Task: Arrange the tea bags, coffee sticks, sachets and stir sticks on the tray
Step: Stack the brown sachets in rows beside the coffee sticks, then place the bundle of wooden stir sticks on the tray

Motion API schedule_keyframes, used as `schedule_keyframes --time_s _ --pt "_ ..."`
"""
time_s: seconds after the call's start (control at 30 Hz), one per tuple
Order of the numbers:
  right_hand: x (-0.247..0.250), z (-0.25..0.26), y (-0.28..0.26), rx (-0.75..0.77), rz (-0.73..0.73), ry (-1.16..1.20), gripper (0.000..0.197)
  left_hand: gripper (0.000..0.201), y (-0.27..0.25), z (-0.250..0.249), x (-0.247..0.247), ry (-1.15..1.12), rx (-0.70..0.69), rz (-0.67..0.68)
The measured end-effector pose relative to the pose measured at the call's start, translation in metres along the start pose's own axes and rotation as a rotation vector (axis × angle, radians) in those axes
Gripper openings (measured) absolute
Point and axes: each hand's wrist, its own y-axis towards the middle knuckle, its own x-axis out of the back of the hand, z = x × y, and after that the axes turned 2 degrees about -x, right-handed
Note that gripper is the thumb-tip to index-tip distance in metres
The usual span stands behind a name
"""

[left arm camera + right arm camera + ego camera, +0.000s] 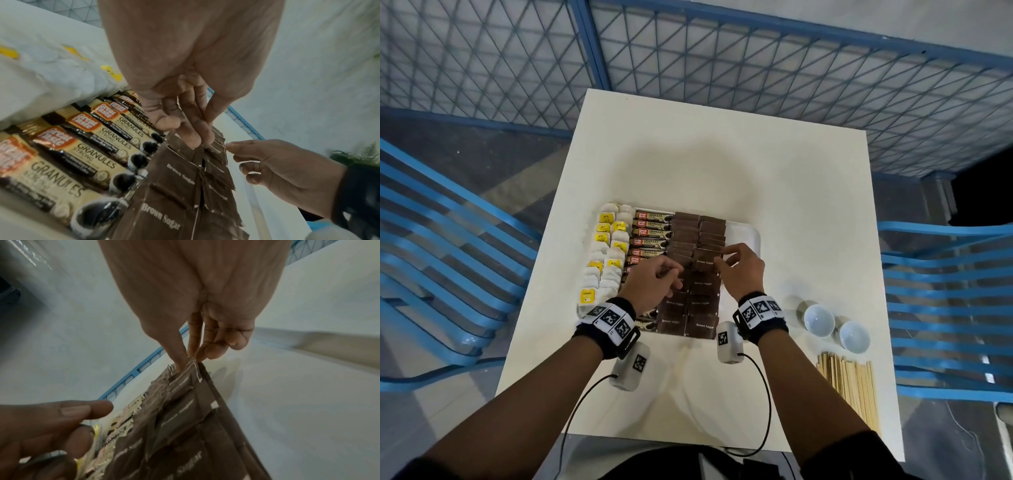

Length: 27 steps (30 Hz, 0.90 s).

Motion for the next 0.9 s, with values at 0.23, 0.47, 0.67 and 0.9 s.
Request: schedule_keyframes --time_s 0.23,0.47,0.67,0.9 --pt "0.020 -0.014 -0.039 0.088 -0.003 0.030 0.006 0.011 -0.009 -0.010 -0.018 0.006 -0.091 0.065" --pt "0.047 -0.071 -0.124 -0.044 -0.216 0.174 0.016 0.011 -0.035 -0.023 -0.082 0.063 -0.168 0.327" --pt "0.078 -0.133 -0.188 -0.216 -0.402 0.158 0.005 0.011 -0.062 -0.030 -0.143 0.192 -0.219 0.539" --pt "0.136 -0.204 -0.193 -0.344 -0.530 -0.016 0.017 0.016 -0.085 -0.050 -0.217 0.302 -0.092 0.712"
